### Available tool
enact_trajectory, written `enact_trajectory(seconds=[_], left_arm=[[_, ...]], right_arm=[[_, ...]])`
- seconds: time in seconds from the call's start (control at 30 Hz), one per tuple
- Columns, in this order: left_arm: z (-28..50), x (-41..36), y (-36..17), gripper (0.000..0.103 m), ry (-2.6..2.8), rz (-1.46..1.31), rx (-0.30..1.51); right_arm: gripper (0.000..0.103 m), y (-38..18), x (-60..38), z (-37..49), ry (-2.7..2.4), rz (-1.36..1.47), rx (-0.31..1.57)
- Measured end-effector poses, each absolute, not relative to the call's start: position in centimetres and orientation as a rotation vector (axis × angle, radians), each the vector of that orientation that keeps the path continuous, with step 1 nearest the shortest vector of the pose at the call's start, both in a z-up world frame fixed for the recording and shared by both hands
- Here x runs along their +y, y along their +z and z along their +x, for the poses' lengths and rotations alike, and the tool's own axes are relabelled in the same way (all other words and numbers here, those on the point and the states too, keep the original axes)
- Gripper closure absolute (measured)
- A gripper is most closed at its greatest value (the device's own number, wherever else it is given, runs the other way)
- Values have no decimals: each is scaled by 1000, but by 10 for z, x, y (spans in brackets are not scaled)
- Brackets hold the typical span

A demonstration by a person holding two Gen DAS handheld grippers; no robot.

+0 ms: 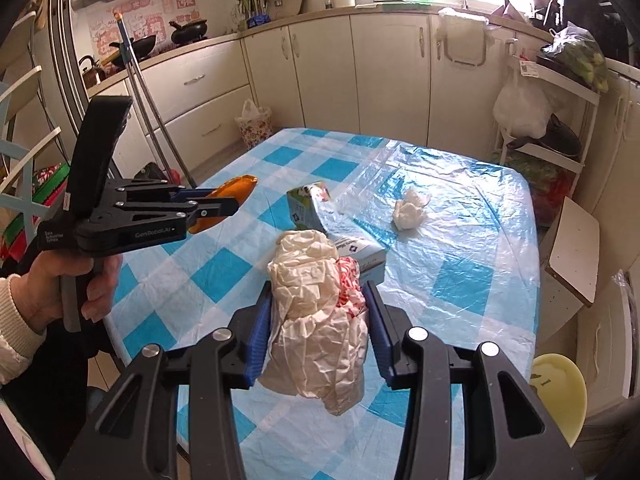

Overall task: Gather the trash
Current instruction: 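Carry the orange peel and plastic bag over the yellow bucket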

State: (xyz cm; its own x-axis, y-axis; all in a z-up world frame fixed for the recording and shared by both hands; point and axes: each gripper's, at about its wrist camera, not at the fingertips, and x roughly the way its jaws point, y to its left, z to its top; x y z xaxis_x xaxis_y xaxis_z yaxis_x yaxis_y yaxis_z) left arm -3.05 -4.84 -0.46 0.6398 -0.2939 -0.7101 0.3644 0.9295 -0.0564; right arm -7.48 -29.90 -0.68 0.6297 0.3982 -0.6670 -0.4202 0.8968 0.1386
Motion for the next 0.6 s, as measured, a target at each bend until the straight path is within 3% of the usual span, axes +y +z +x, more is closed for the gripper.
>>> enact_trajectory(seconds=[0.43, 0.6], left_arm=[[-42, -90, 50, 83, -409, 43, 690], [-41, -109, 53, 83, -425, 16, 688]], right_arm=[[59, 50, -352, -46, 388, 67, 595], [59, 14, -383, -36, 328, 225, 628]])
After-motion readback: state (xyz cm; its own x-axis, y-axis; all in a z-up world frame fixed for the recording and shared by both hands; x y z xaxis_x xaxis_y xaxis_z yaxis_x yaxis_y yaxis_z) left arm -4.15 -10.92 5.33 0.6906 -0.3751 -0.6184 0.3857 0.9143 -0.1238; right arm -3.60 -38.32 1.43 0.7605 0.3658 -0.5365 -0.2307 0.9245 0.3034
